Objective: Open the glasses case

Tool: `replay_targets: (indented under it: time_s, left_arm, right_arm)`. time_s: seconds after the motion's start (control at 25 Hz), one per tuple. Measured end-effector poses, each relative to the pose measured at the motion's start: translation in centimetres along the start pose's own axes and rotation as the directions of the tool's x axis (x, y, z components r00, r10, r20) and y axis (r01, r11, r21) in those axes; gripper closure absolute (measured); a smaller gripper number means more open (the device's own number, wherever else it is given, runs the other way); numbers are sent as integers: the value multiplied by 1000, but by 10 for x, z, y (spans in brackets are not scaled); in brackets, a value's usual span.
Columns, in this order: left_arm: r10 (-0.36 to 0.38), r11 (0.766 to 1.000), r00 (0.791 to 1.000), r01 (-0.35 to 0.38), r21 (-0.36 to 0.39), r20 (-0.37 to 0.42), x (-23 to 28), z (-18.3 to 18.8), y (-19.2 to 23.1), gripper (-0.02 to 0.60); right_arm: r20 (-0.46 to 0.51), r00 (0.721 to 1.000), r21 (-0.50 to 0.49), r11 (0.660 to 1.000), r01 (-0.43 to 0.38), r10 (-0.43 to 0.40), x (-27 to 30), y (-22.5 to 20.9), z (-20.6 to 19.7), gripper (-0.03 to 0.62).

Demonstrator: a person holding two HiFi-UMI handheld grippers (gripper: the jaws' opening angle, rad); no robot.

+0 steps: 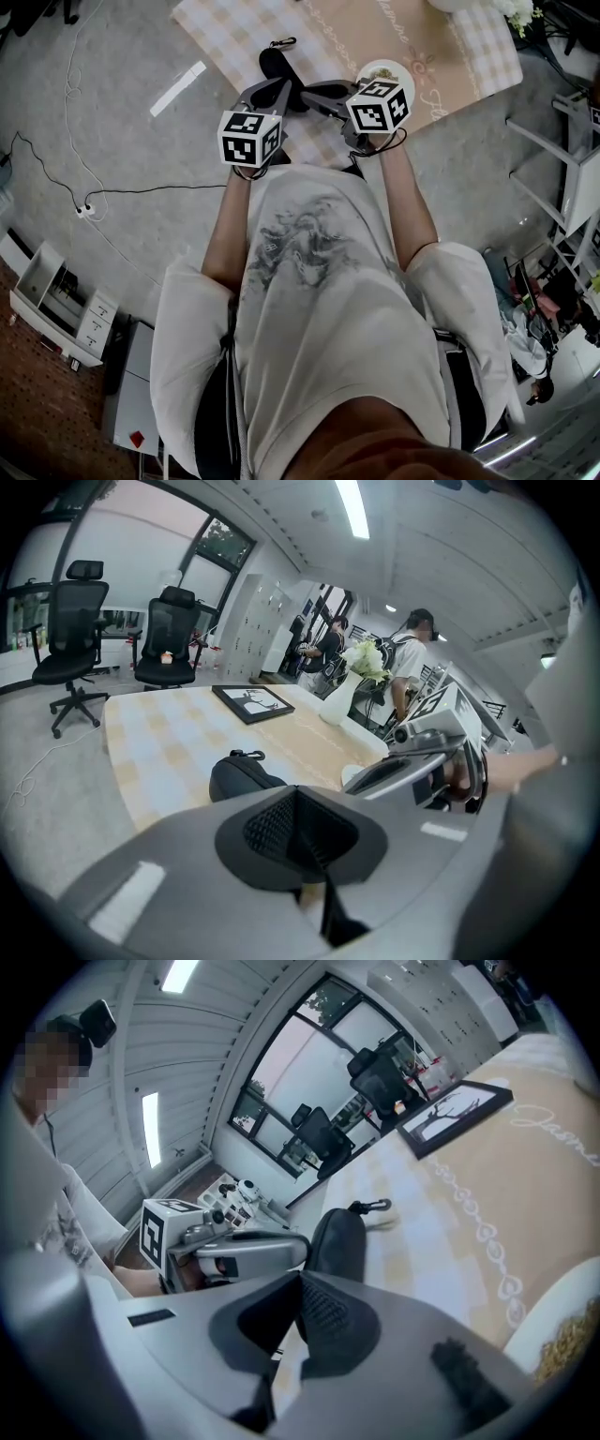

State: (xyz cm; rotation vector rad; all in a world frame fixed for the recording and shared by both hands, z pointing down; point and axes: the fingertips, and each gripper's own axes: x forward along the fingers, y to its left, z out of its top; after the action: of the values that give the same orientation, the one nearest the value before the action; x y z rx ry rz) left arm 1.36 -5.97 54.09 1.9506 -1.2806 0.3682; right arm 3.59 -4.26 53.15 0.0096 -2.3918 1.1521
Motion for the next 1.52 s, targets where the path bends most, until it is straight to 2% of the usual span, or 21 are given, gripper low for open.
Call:
replay_targets:
  time_s: [0.2, 0.4, 0.64, 0.92, 1.12, 1.4, 1.52]
  left_arm:
    - [22, 998, 1000, -23, 51, 14, -15, -5, 6, 573]
    - [36, 992, 999, -34, 125, -12, -29, -24, 10, 522]
    - [34, 993, 999, -33, 109, -1, -41, -36, 13, 495]
    - [68, 987, 998, -67, 148, -1, -52, -42, 24, 426]
    - [88, 986, 996, -88, 140, 12, -58, -43, 32, 329]
    - [65, 988, 998, -67, 136, 22, -60, -45, 31, 280]
    - [81, 986, 997, -83, 142, 20, -57, -45, 31, 272]
  right_arm:
    - [32, 999, 30, 1000, 1, -2, 5, 6, 2, 577]
    - [50, 999, 55, 998, -8, 6, 14, 11, 5, 577]
    - [57, 998, 58, 998, -1, -2, 27, 16, 10, 577]
    - [60, 998, 56, 998, -3, 0, 43, 23, 18, 577]
    - [68, 998, 58, 998, -6, 2, 54, 29, 25, 577]
    - [72, 997, 48, 999, -10, 6, 65, 33, 34, 577]
    - [71, 997, 47, 999, -11, 7, 69, 35, 35, 577]
